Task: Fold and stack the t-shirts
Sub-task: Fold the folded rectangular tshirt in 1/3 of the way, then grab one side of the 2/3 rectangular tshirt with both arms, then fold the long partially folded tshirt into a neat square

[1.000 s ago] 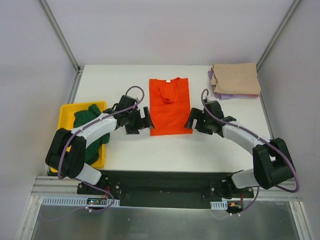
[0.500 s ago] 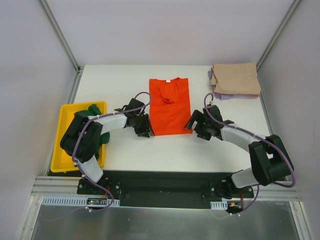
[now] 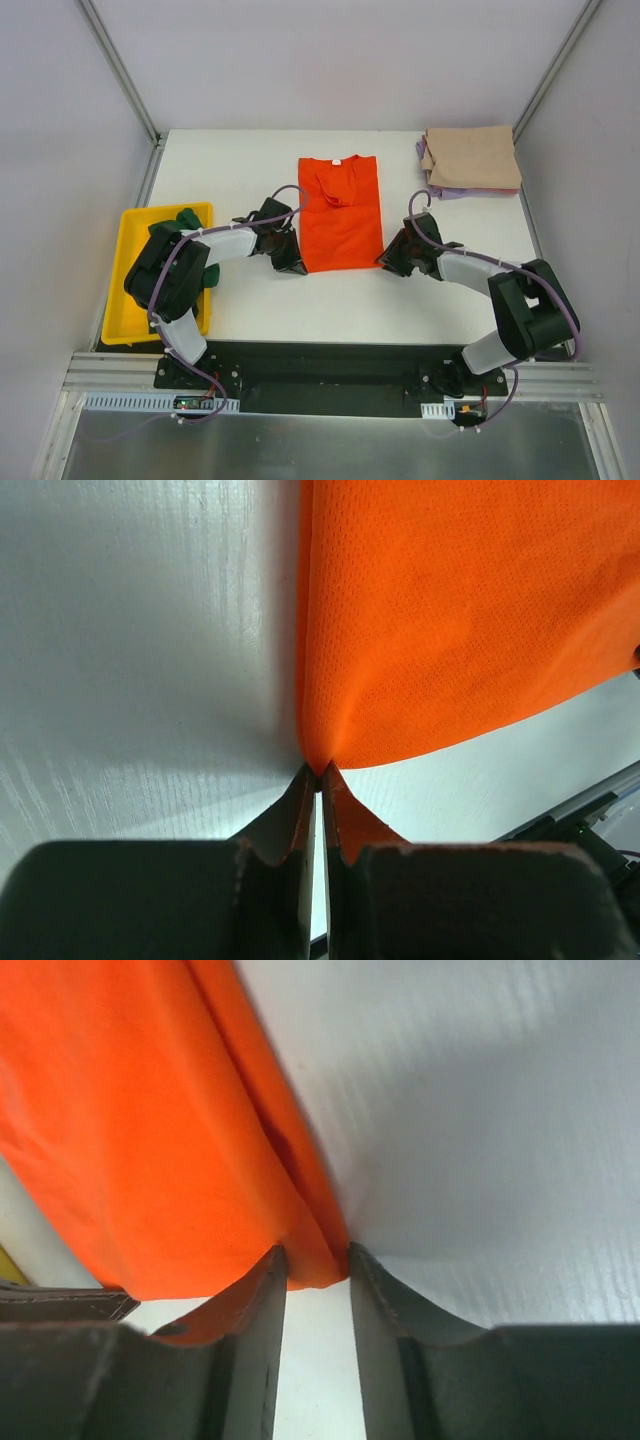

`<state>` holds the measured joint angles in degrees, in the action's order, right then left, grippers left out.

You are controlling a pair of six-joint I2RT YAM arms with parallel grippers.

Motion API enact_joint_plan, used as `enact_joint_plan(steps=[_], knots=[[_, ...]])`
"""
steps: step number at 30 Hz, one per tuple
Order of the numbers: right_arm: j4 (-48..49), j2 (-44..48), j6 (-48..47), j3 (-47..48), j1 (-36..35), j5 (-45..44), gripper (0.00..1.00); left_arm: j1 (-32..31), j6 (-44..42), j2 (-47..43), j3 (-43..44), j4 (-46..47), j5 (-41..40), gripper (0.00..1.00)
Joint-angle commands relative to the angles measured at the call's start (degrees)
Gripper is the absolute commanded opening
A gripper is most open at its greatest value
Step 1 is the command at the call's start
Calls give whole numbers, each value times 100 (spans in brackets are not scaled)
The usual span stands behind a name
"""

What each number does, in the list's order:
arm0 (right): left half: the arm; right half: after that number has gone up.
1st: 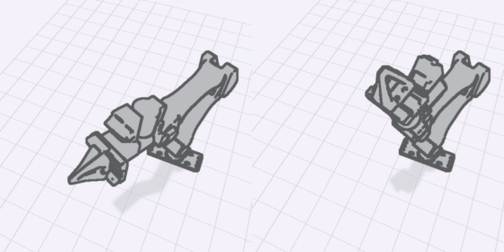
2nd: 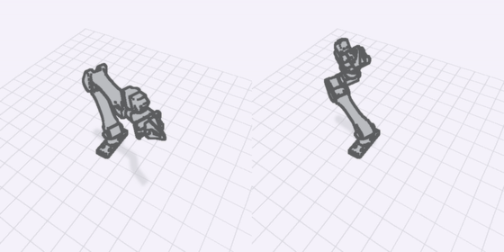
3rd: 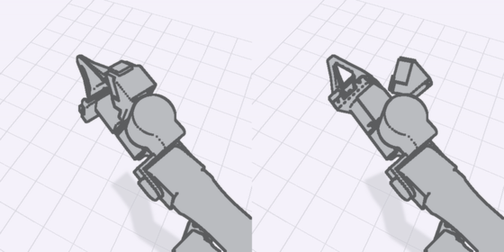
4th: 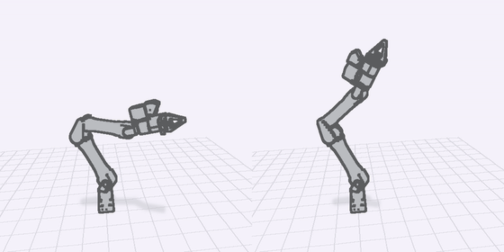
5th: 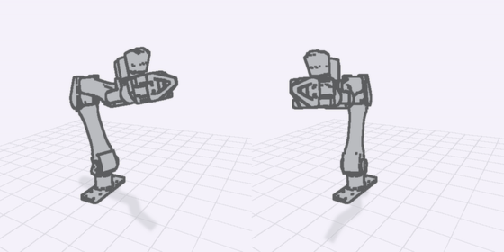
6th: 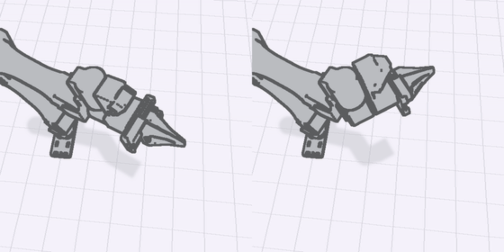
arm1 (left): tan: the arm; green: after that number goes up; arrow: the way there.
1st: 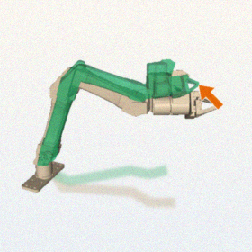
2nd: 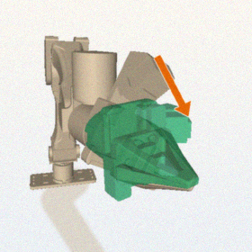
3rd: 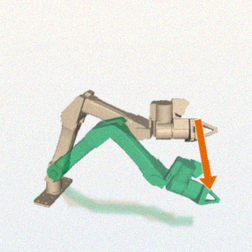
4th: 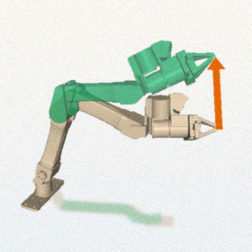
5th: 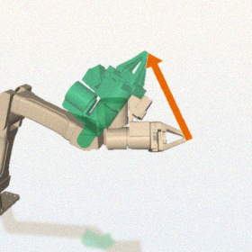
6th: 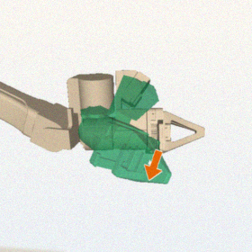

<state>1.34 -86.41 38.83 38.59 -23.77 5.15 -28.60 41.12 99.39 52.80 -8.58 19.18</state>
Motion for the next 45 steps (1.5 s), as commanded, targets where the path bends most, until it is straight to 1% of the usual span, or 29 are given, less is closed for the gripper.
enact_joint_plan(steps=[1, 3, 6, 9, 12, 15, 17, 19, 21, 24, 27, 29, 32, 37, 41, 45], knots=[[-169, -95, 204, -246, -14, -31, 23, -67, -61, 72, -41, -109, -336, 0], [-161, 27, 108, -316, -22, 56, 1, -67, -78, -25, -94, -109, -310, 0], [-248, 457, -269, -378, -84, 214, 1, -75, -87, -410, -330, -109, -196, 0], [-844, 984, -726, -335, -163, 670, 1, -137, -96, -1182, -769, -170, -344, 0], [-1705, 1678, -991, -282, -347, 1180, 1, -163, -61, -2184, -1288, -450, -415, 0], [-2803, 2390, -1149, -89, -628, 1750, 0, -356, -61, -3449, -1587, -1073, -538, 0], [-3428, 2820, -1149, 122, -725, 2330, 1, -584, -26, -4302, -1658, -1452, -748, 0], [-3894, 3338, -1045, 341, -839, 2744, 1, -647, -17, -5093, -1589, -1838, -688, 0], [-4272, 3647, -878, 508, -927, 2877, 1, -673, 1, -5621, -1440, -2199, -679, 0], [-4485, 4061, -623, 694, -945, 3070, 0, -682, -8, -6062, -1176, -2490, -608, 0], [-4432, 4246, -429, 729, -945, 3229, 1, -682, -17, -6081, -1000, -2561, -608, 0], [-4415, 4238, -464, 773, -937, 3081, 1, -682, 10, -5994, -859, -2552, -713, 0], [-4380, 4107, -656, 878, -762, 2843, 1, -682, 36, -5748, -613, -2526, -1300, 0], [-4196, 3913, -973, 879, -42, 2571, 1, -682, -104, -5072, -270, -2175, -1645, 0], [-3914, 3632, -1298, 852, 495, 2833, 1, -682, -253, -4395, 124, -2016, -2048, 0], [-3554, 3149, -1439, 817, 794, 2957, 0, -629, -350, -3674, 494, -1928, -2366, 0]])
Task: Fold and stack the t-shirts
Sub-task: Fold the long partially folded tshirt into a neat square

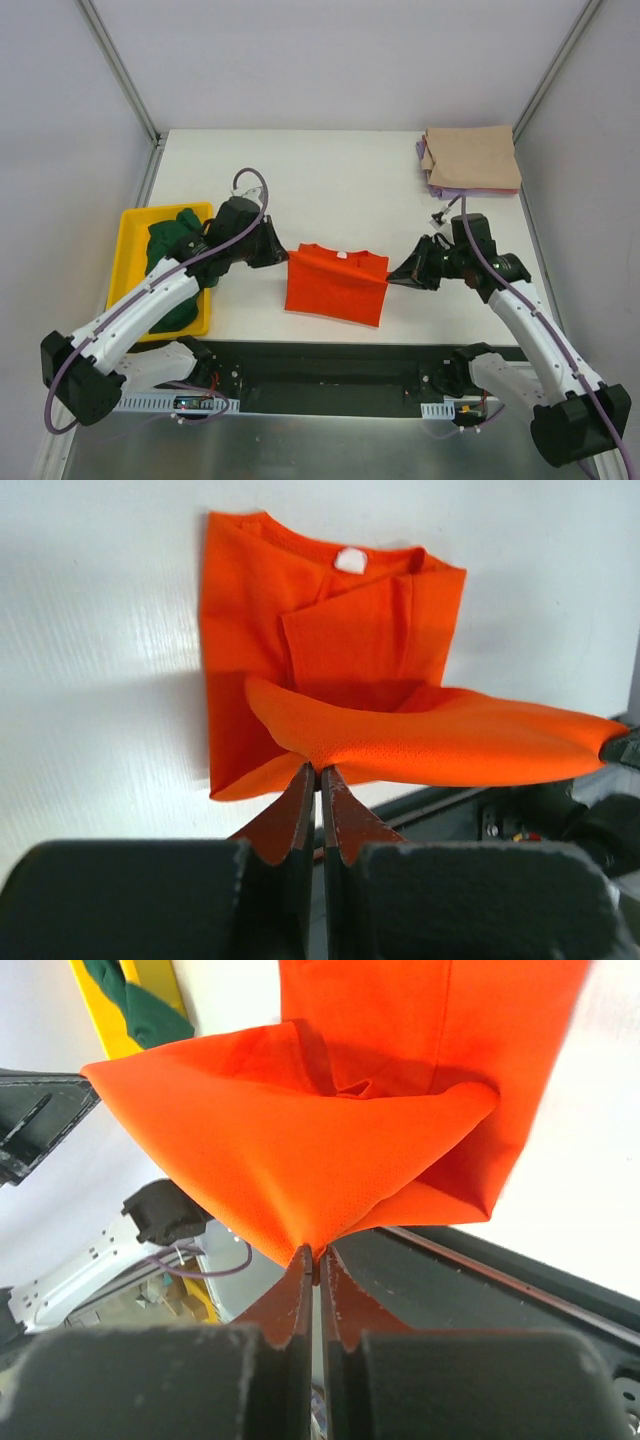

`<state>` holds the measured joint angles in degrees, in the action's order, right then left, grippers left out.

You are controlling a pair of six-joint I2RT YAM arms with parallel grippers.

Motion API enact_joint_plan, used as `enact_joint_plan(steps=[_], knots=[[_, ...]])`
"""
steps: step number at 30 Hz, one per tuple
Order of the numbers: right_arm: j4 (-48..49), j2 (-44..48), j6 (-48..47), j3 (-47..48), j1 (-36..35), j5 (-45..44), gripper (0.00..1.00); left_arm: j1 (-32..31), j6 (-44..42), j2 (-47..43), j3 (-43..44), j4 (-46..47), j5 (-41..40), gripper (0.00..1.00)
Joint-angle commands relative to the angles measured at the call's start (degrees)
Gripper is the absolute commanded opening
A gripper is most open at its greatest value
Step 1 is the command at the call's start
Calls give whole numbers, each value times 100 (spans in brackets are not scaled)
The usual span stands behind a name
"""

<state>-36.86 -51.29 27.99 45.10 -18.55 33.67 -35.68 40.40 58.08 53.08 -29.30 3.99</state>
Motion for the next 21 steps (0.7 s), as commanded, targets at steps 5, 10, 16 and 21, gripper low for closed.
enact_joint_plan(steps=[5, 10, 16, 21], knots=[[899, -926, -285, 131, 431, -491, 1, 228, -322, 1414, 738, 381, -962, 0], [1313, -1287, -206, 69, 440, -984, 1, 404, -454, 2320, 1028, 636, -566, 0], [1733, -1884, -224, -1, 448, -1389, 0, 527, -490, 3190, 1415, 706, -408, 0], [2385, -2551, -40, -89, 448, -1669, 1, 641, -489, 3806, 1661, 715, -206, 0]])
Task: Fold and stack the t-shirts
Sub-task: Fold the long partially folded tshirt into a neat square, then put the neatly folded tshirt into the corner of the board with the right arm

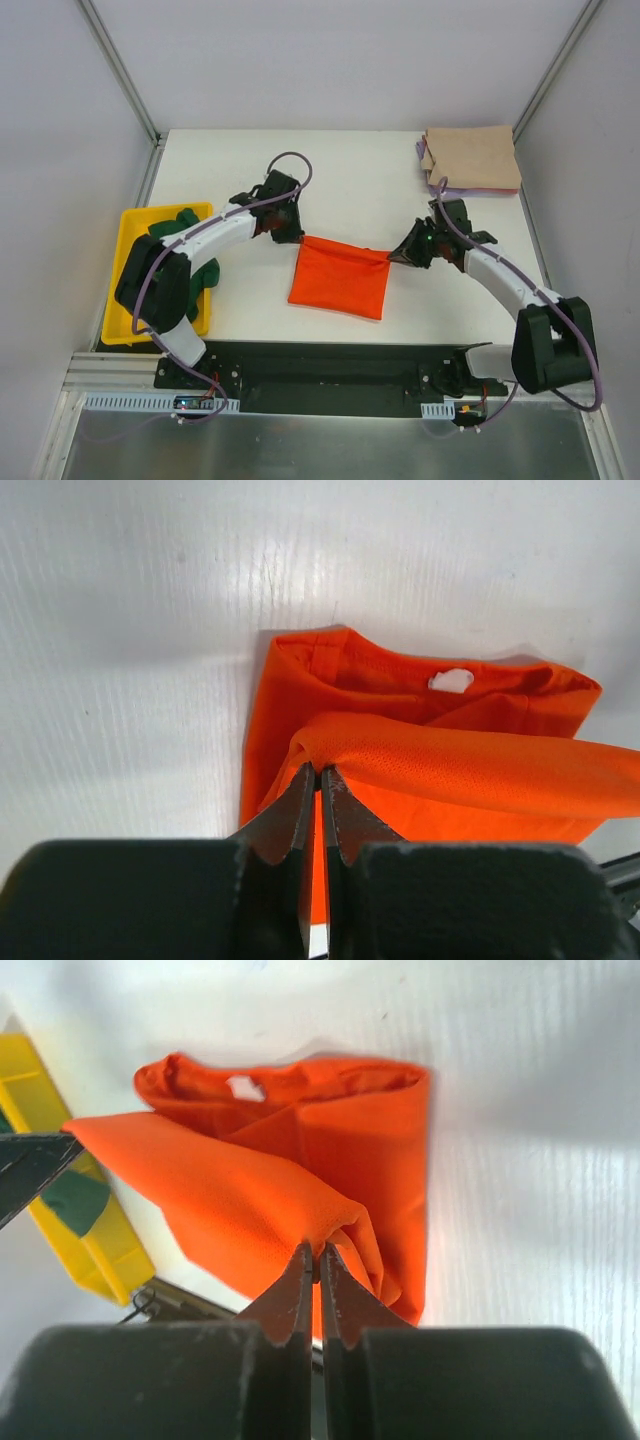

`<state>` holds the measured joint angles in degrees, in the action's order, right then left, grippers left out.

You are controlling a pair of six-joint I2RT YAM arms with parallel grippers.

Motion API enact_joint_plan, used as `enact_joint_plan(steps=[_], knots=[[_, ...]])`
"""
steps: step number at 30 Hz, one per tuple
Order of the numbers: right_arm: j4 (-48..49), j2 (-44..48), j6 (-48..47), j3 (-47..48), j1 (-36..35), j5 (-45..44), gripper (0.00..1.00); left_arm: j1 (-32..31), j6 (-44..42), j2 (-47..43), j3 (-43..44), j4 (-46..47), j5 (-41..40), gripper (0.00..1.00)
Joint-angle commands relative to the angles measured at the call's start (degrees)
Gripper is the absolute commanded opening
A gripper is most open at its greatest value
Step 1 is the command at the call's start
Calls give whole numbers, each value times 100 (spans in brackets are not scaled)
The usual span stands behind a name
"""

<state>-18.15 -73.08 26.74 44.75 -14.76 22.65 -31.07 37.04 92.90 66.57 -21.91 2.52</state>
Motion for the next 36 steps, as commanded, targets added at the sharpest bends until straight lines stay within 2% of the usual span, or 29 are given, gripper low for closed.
enact_joint_plan(steps=[1, 3, 4, 5, 7, 8, 9, 10, 11, 12, 13, 17, 21, 24, 26, 30, 33, 36], knots=[[601, -504, 94, -37, 70, -630, 2, 198, -153, 447, 418, -32, -76, 0], [637, -759, 24, 51, 79, -674, 4, 233, -135, 632, 515, -32, -15, 0], [646, -900, -37, 121, 79, -657, 9, 233, -135, 720, 568, -32, 2, 5], [629, -1006, -72, 208, 88, -648, 19, 242, -153, 781, 603, -32, 37, 16], [594, -1155, -195, 367, 97, -517, 34, 242, -144, 800, 673, -32, 186, 35], [402, -1200, -300, 481, 97, -473, 48, 242, -144, 765, 691, -32, 257, 46], [244, -1191, -362, 595, 97, -446, 68, 242, -135, 686, 691, -32, 275, 71], [155, -1139, -397, 657, 97, -437, 78, 242, -109, 590, 665, -41, 284, 92], [119, -999, -415, 658, 79, -446, 88, 233, -83, 449, 595, -33, 284, 99], [84, -867, -450, 623, 53, -455, 99, 233, -56, 317, 542, -32, 292, 99], [-38, -709, -503, 605, 35, -481, 96, 224, -21, 151, 446, -15, 319, 99], [-303, -15, -592, 377, -105, -351, 96, 128, 40, -360, 103, 292, 774, 99], [371, 215, -408, -10, -369, 448, 96, 13, 137, -344, -73, 836, 1661, 99], [873, -39, -117, -37, -475, 696, 96, 4, 190, 156, 145, 1092, 2216, 99], [1041, -284, -143, 68, -492, 618, 96, -4, 181, 499, 365, 1136, 2314, 99], [902, -961, -432, 437, -466, -153, 96, 13, 155, 1202, 646, 1286, 1884, 99], [586, -1628, -714, 806, -431, -647, 96, 83, 172, 1668, 840, 1286, 1849, 99], [558, -2209, -855, 947, -405, -692, 96, 180, 199, 1880, 736, 1225, 1655, 99]])
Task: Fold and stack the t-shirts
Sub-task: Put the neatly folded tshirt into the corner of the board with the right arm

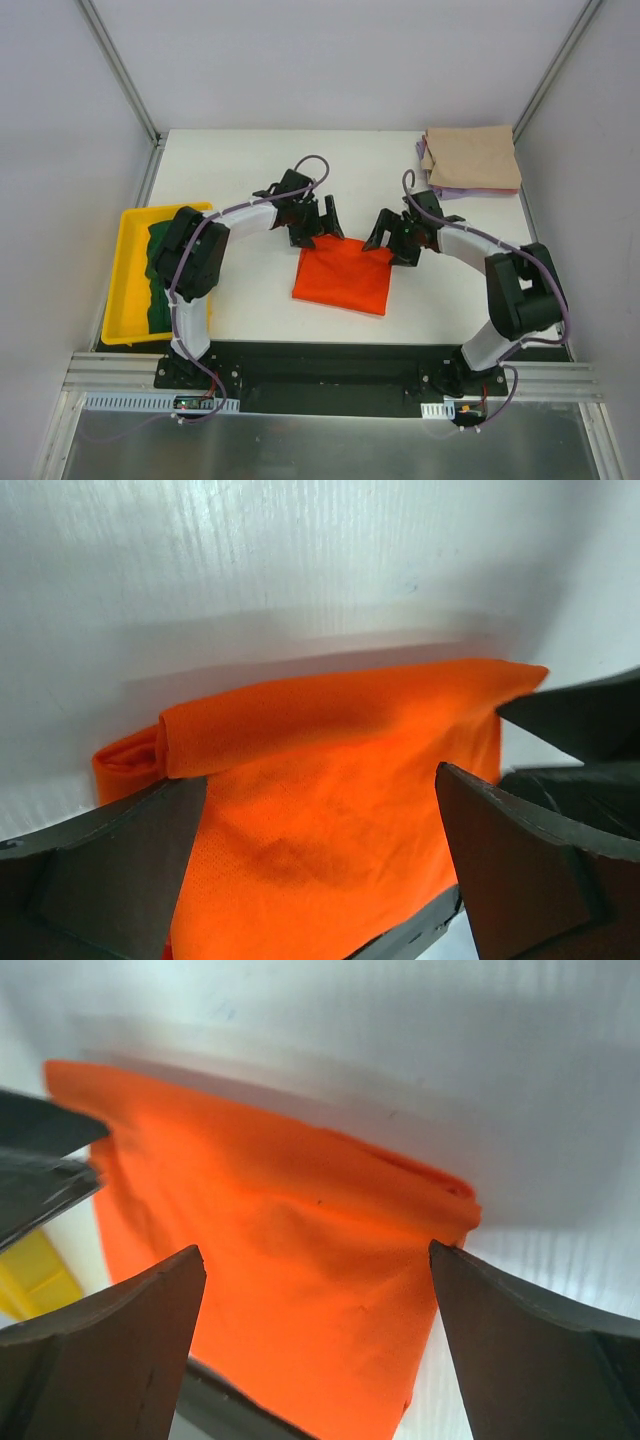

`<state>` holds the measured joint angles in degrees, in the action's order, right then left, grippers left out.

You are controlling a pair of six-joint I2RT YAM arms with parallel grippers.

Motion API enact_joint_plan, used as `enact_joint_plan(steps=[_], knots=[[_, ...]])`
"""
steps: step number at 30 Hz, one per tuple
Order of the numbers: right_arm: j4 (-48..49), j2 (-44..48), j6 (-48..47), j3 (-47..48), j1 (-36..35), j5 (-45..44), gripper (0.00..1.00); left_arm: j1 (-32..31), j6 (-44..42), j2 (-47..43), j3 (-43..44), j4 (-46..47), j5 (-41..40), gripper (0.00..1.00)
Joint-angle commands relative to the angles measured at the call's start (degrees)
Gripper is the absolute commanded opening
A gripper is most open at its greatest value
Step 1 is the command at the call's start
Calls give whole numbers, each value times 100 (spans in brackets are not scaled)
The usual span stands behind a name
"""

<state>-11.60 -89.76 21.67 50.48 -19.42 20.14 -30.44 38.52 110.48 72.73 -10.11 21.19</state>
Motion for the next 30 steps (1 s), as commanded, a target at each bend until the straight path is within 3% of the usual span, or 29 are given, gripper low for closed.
enact_joint_plan(steps=[1, 5, 9, 15, 19, 21, 23, 30], knots=[[-80, -665, -383, 384, 61, -432, 96, 143, 50, 149, 32, 35, -221, 99], [-88, -868, -453, 436, 79, -546, 96, 161, 111, 54, -389, -35, -273, 99], [-526, -527, -751, 717, 44, -432, 96, 152, 182, -603, -803, -70, -291, 99], [-1696, 1291, -1288, 1087, -431, -1889, 96, -6, 103, -2440, -1453, -70, -834, 99], [-1312, 2565, -1008, 123, -396, -2435, 96, 3, 59, -3706, -2095, -289, -1458, 99], [-1004, 2936, -963, -309, -317, -2183, 96, 3, 76, -4207, -2385, -473, -1783, 99], [-1133, 2964, -1033, -390, -282, -1760, 96, 11, 164, -4630, -2683, -649, -2030, 99], [-1566, 2166, -928, -319, -501, -1680, 99, 29, 375, -5475, -3625, -1116, -2339, 99]])
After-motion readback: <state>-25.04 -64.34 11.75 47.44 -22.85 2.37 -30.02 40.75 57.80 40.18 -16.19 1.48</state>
